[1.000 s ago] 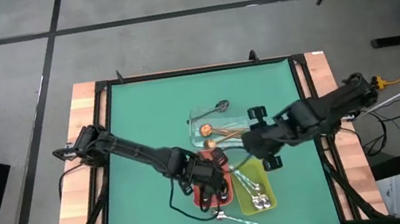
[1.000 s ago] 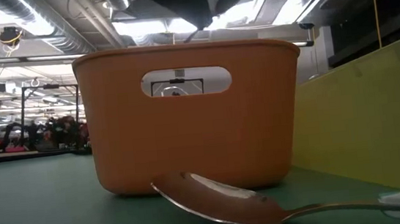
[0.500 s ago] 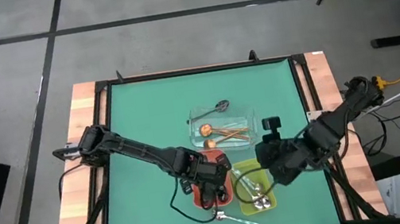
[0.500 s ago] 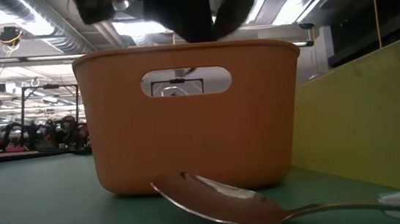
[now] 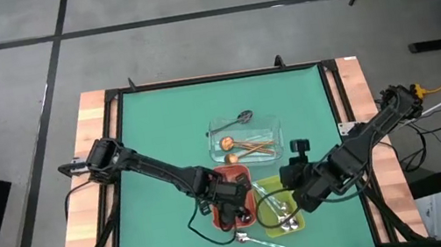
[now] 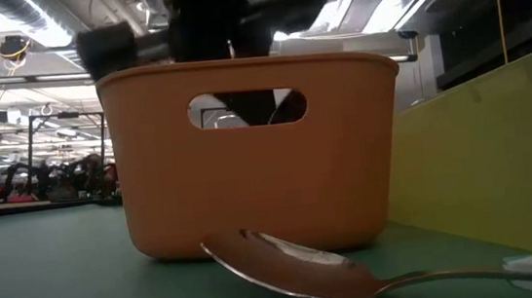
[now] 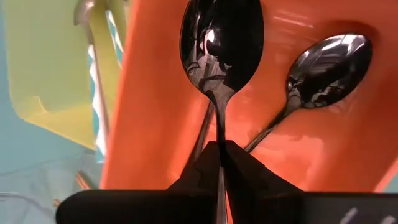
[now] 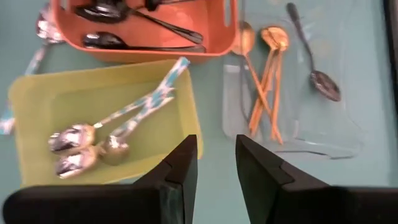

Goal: Sort silverware by color (type)
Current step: Put the black spoon into the orange bin, then put the blue patterned spoon into the yellow bin

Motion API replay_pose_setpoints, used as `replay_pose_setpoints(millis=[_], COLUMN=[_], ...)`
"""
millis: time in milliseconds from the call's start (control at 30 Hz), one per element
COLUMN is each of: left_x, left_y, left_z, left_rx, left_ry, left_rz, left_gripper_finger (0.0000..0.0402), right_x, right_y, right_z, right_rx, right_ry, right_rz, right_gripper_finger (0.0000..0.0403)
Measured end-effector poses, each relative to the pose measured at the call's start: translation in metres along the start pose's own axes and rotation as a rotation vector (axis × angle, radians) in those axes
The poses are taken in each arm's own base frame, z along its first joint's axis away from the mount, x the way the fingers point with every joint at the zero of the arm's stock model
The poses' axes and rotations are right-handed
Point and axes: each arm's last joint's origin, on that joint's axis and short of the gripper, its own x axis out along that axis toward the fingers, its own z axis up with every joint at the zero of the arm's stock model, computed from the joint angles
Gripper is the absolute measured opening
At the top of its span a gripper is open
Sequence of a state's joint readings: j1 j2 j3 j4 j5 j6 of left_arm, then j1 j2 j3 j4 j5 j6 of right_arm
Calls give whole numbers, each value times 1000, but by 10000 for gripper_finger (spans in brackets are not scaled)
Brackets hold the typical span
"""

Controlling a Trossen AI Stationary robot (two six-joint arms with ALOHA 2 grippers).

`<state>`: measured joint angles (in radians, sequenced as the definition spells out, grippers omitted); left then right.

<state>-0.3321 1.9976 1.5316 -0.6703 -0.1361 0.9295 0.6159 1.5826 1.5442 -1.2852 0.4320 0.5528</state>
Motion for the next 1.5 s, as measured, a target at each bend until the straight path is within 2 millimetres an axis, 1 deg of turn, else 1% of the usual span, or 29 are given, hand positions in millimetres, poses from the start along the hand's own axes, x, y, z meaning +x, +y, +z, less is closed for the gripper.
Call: replay_pose_setpoints(millis=[200, 533, 733, 900, 1000, 1300, 1500], left_x=[13, 29, 32, 32, 32, 32, 32], left_y=[-11, -27, -28, -25, -25, -25, -24], left_z=[-6, -16, -16, -15, -15, -15, -14], left_rx=[1, 3, -2, -7, -10, -15, -15], left_ry=[9, 26, 11, -3, -4, -5, 28], left_rz=[-12, -34, -13, 6, 8, 12, 49], left_gripper_finger=[5, 5, 5, 6, 15, 69, 81], right_x=[0, 0, -1, -1, -2, -6, -9], right_y=[5, 7, 9, 11, 12, 20, 25], right_z=[5, 7, 10, 12, 13, 10, 6], right_rx=[29, 40, 58, 109, 121, 114, 99], right_ry=[-28, -37, -62, -65, -81, -86, -105], right_rz=[75, 120, 148, 178, 197, 218, 202], right_gripper_finger=[99, 99, 99, 99, 99, 99, 99])
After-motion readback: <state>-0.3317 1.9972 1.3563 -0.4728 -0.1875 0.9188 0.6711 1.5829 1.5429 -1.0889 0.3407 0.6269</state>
